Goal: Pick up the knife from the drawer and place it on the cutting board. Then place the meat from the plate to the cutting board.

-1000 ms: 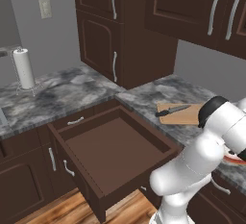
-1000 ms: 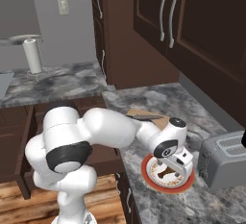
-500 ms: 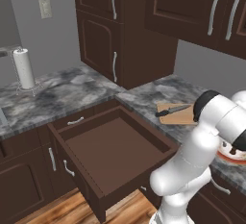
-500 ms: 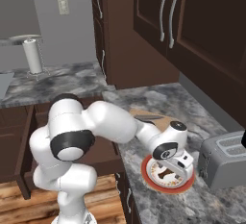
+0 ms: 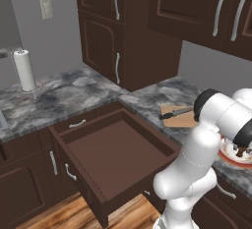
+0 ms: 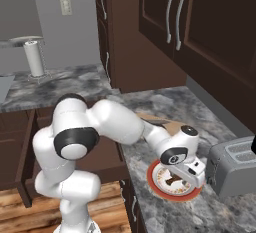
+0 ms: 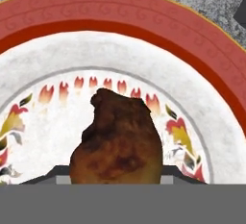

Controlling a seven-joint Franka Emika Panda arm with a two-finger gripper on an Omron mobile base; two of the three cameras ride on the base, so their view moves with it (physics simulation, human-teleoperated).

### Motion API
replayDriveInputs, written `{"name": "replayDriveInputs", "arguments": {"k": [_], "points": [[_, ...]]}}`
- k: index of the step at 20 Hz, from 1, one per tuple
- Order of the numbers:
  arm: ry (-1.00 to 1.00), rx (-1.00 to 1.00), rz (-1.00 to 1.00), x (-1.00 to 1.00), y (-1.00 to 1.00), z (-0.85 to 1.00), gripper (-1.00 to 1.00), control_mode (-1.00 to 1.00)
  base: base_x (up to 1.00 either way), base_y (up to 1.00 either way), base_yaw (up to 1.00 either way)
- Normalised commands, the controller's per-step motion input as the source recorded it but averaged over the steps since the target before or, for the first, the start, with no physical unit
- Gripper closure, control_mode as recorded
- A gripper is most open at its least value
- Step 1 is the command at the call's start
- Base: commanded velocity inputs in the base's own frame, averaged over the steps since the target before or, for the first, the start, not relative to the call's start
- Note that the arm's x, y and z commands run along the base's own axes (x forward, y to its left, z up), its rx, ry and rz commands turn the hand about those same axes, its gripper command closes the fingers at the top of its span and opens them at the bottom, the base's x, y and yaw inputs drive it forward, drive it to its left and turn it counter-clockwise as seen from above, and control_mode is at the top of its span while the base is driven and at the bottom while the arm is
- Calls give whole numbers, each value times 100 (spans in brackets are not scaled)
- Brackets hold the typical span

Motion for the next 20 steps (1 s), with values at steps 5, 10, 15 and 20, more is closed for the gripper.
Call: {"name": "replayDriveInputs", "arguments": {"k": [5,10,15,20], "points": [[0,0,0,-1,10,0,100,-100,0,0,0],[-2,0,0,-2,29,15,100,-100,0,0,0],[-2,0,0,0,52,32,100,-100,0,0,0],[0,0,0,1,58,34,100,-100,0,0,0]]}}
